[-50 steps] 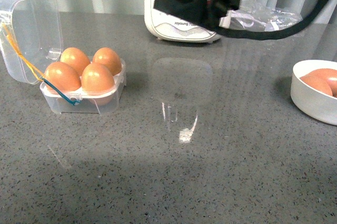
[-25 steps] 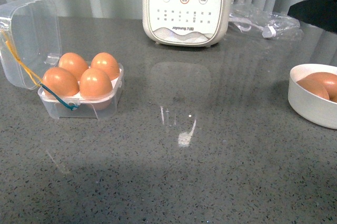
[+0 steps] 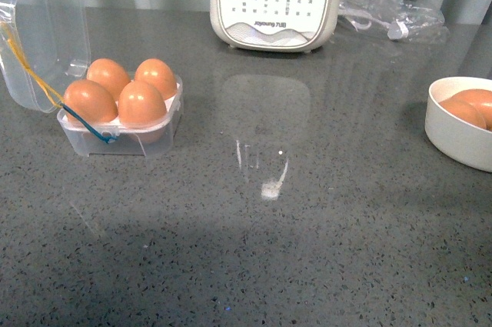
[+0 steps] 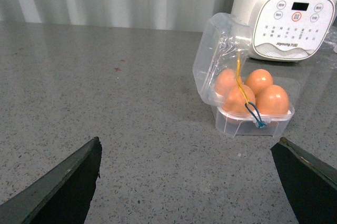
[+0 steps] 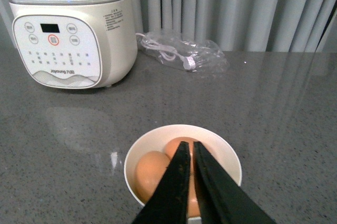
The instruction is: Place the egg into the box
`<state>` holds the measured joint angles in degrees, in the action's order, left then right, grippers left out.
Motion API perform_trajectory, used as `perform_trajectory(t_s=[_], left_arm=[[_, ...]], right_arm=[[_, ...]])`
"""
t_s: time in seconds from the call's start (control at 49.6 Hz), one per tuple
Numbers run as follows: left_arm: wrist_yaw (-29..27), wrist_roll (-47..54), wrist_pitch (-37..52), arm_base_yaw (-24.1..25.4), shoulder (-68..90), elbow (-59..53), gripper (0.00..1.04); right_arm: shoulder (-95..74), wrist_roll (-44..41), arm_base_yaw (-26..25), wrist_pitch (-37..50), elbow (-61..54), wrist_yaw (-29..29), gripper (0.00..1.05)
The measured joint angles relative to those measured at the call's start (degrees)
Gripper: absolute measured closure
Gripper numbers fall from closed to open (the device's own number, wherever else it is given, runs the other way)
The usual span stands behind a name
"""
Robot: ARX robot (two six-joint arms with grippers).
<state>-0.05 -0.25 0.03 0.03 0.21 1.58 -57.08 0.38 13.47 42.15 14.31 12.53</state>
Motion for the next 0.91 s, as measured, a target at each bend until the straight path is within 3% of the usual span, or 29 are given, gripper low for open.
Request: perform_trajectory(t_s=[0.02,0.504,0.605,0.908], left_arm=[[0.00,0.00,0.00,0.00,0.00,0.00,0.07],[0.00,0.00,0.00,0.00,0.00,0.00,0.07],[0.02,0.00,0.00,0.00,0.00,0.00,0.07],[0.00,0.00,0.00,0.00,0.00,0.00,0.07]], right_arm=[[0.92,-0.04,-0.57,-0.09,-0.76,-0.48,1.02],[17.05,-0.22,-8.00,-7.32,-9.90,-7.28,1.01],[19.85,-0.24,-11.58,-9.25,-10.67,-12.11,1.01],[25.99,-0.24,-13.33,-11.69,-13.94,-12.41,1.01]])
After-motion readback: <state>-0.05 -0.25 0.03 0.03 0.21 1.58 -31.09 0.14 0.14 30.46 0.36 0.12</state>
